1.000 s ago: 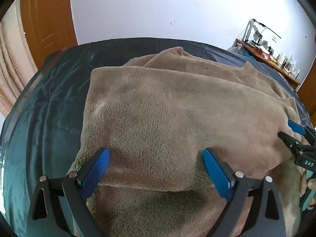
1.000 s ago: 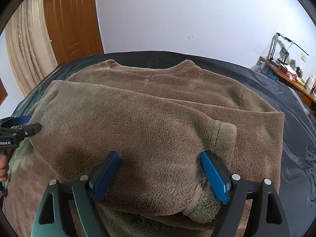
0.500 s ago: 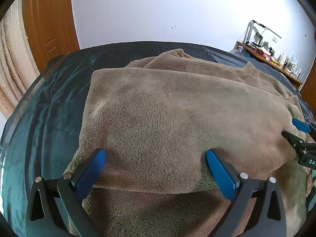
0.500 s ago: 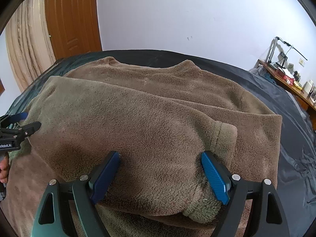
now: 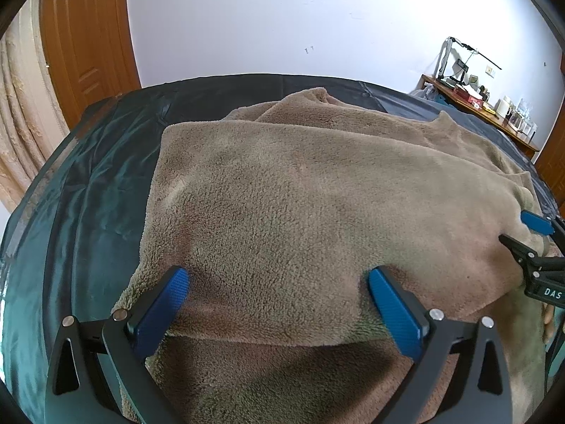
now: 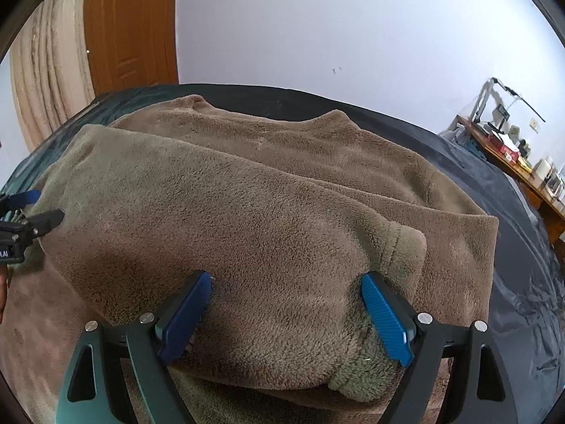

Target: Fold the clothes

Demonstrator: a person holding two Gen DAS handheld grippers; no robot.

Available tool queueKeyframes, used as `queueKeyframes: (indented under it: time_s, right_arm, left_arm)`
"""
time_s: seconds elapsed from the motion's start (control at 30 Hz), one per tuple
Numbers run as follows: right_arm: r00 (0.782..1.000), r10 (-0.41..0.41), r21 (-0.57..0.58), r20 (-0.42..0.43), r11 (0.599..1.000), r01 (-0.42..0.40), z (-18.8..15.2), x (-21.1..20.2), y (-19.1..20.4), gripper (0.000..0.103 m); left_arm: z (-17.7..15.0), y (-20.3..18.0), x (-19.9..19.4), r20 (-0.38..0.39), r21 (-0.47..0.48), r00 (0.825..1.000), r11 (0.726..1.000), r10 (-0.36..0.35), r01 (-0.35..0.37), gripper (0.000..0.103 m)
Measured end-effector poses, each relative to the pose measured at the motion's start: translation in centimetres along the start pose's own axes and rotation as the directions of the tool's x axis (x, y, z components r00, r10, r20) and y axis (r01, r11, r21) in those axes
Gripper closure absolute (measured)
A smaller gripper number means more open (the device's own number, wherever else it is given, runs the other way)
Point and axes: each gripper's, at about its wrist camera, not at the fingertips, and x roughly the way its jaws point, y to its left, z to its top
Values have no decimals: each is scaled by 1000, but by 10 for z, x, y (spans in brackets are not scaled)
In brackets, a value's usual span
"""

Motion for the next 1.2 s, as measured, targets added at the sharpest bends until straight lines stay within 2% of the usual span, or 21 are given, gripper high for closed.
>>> queueKeyframes:
  time_s: [0.3,0.47,0.6,0.8,1.0,1.2]
  right_arm:
    - [1000,-13,-4,1,1000,13,-1,-4,1,14]
    - [1000,0,-30,12,1000,0,-9,-34,2,14]
    - [998,57,-84,-9,995,-57,-33,-62,6,14]
    - [989,101,-178,-107,977,-119,-84,-74,16,14]
    - [982,165,-41,-93,985,-170,-103,-75,-19,13]
    - [981,167,-73,-98,982,-175,-117,-86,-29,12]
  left_arm:
    - [0,0,1,-3,3,1000,1000,0,0,1]
    - [1,0,2,-4,2,1000,1000,-4,4,1]
    - [0,0,2,-4,3,1000,1000,-4,4,1]
    - [0,1,1,-4,5,1000,1000,-6,6,1]
    - [0,1,1,-4,5,1000,1000,-9,9,1]
    - [0,2,1,-4,5,1000,1000,-11,11,1]
